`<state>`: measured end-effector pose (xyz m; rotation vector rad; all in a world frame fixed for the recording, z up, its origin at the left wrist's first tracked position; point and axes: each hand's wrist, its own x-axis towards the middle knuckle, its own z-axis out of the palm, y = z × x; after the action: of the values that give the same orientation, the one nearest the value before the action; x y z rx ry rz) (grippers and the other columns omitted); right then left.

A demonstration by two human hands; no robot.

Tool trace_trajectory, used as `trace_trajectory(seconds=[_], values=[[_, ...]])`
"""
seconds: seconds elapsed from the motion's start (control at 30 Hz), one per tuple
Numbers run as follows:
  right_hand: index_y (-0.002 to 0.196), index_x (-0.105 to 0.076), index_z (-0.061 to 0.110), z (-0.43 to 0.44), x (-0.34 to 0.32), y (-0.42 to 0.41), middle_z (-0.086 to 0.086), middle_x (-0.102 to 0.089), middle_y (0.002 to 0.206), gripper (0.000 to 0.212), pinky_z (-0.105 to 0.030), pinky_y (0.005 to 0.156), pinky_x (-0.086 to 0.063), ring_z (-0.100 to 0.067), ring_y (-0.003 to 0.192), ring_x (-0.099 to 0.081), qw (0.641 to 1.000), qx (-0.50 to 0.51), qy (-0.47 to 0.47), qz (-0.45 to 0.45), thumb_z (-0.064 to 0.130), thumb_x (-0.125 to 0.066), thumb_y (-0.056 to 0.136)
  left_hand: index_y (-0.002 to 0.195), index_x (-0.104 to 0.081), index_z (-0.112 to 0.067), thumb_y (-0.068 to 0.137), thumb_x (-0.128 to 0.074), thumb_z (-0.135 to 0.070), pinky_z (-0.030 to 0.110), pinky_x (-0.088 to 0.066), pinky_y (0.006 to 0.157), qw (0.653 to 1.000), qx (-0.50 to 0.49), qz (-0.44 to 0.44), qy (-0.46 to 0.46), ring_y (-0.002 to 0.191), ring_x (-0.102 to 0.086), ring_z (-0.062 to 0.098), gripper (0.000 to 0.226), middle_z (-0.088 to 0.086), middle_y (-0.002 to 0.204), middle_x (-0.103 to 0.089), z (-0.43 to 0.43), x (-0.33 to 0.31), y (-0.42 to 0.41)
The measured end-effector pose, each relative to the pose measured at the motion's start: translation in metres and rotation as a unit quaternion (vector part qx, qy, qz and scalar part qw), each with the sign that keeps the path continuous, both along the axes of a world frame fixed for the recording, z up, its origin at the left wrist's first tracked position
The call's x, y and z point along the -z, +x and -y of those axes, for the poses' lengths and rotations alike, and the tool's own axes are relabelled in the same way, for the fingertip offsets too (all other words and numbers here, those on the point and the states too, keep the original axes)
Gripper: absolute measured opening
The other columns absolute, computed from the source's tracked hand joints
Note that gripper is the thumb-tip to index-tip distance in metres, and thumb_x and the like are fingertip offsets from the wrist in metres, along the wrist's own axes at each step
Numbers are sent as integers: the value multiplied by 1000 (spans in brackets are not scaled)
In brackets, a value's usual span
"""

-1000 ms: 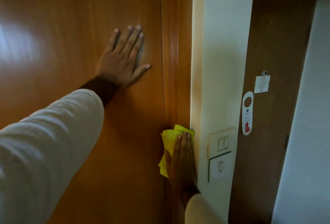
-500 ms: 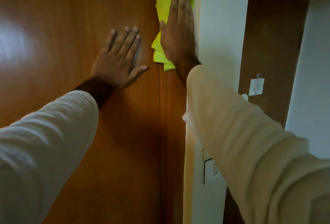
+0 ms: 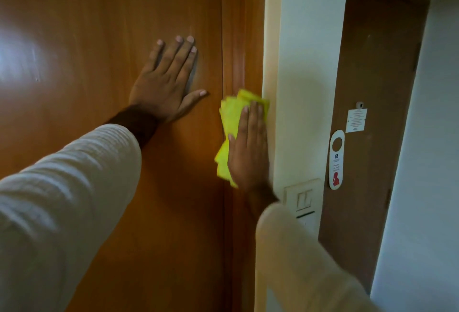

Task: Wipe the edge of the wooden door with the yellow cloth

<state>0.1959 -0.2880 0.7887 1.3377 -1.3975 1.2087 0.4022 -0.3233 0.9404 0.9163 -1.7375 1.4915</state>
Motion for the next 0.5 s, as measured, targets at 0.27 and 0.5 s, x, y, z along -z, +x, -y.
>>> trace_trajectory(seconds=[0.27, 0.5], values=[[161, -1, 6, 1, 158, -2, -17, -11, 169, 80, -41, 130, -5, -30, 159, 1, 997, 59, 41, -9, 37, -47, 104, 168, -13, -4, 104, -15, -74, 57, -17, 133, 1000, -5, -5, -2, 167, -13, 31, 95, 15, 178, -13, 0, 0, 0], [161, -6, 7, 2, 17, 1, -16, -14, 169, 74, -43, 127, -21, -32, 158, -10, 1000, 10, 0, -5, 34, -45, 104, 168, -15, -3, 104, -18, -74, 57, -17, 133, 1000, 1, -3, -9, 166, -15, 32, 96, 16, 178, -14, 0, 2, -1]])
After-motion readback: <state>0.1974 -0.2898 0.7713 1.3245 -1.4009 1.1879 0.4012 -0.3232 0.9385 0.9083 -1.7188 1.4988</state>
